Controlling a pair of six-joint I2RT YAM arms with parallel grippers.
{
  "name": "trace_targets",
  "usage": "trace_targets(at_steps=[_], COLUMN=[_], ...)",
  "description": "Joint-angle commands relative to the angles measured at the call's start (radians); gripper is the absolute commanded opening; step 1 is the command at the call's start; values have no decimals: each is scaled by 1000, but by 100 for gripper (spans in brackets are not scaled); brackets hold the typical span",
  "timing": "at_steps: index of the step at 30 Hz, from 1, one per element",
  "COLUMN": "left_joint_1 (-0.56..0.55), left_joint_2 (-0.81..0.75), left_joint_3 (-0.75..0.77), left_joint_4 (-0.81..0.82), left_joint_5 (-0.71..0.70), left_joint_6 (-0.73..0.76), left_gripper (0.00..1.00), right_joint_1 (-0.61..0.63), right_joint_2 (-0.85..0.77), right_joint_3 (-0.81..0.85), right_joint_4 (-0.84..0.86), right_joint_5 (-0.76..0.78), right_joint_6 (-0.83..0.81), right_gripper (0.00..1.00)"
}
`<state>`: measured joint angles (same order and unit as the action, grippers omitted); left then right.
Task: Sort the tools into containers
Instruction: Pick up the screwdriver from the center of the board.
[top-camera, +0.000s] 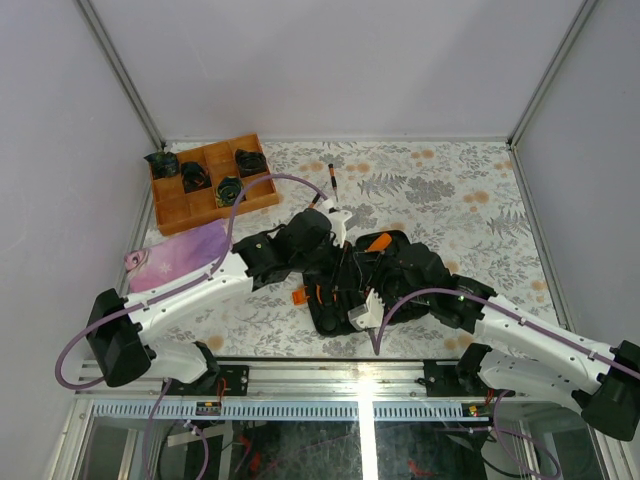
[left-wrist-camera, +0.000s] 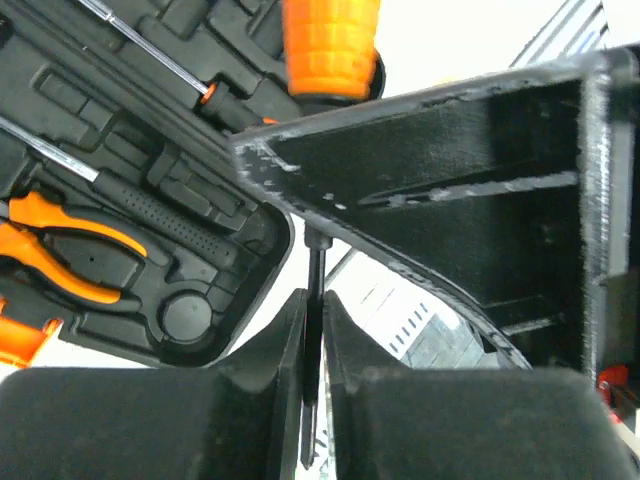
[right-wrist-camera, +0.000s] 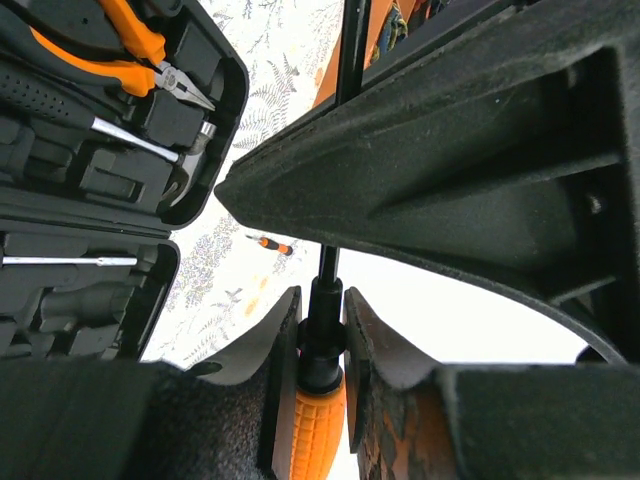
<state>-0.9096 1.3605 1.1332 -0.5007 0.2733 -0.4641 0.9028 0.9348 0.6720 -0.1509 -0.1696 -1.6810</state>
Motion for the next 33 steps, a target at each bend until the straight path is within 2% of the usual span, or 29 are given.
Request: trace_targets(at_steps=[1, 7, 13, 15, 17, 19, 22, 26, 29, 33], left_joint_1=[-5, -4, -1, 1, 1, 1, 1, 0, 1, 1], left_joint_2=[6, -28, -84, -103, -122, -142, -167, -193, -205, -218], left_joint_3=[3, -20, -63, -79, -93, -108, -129, -164, -187, -211], left_joint_4=[50, 58, 91, 108, 123, 145, 179, 237, 267, 301], left_joint_5=[-33, -98, -177, -200, -228, -249, -269, -277, -284, -288], left_joint_6=[0, -14, -35, -44, -52, -54, -57, -63, -70, -87], left_gripper=[1, 0, 0, 0, 0, 0, 0, 0, 0, 0], right_joint_1=[12, 12, 12, 12, 12, 12, 12, 12, 12, 12], right_joint_2=[-33, -117, -246, -289, -322, -350, -368, -344, -291, -195], right_joint_3=[47, 23, -18, -38, -55, -90, -130, -133, -65, 64], right_joint_4=[21, 54, 54, 64, 99, 199, 397, 511, 428, 235], right_joint_5=[-27, -41, -75, -104, -126, -110, -11, 153, 399, 564], right_joint_6=[-10, 62, 288, 415, 619, 895, 1283, 1718, 2059, 2317], right_gripper=[7, 37, 64, 65, 63, 62, 59, 52, 52, 58])
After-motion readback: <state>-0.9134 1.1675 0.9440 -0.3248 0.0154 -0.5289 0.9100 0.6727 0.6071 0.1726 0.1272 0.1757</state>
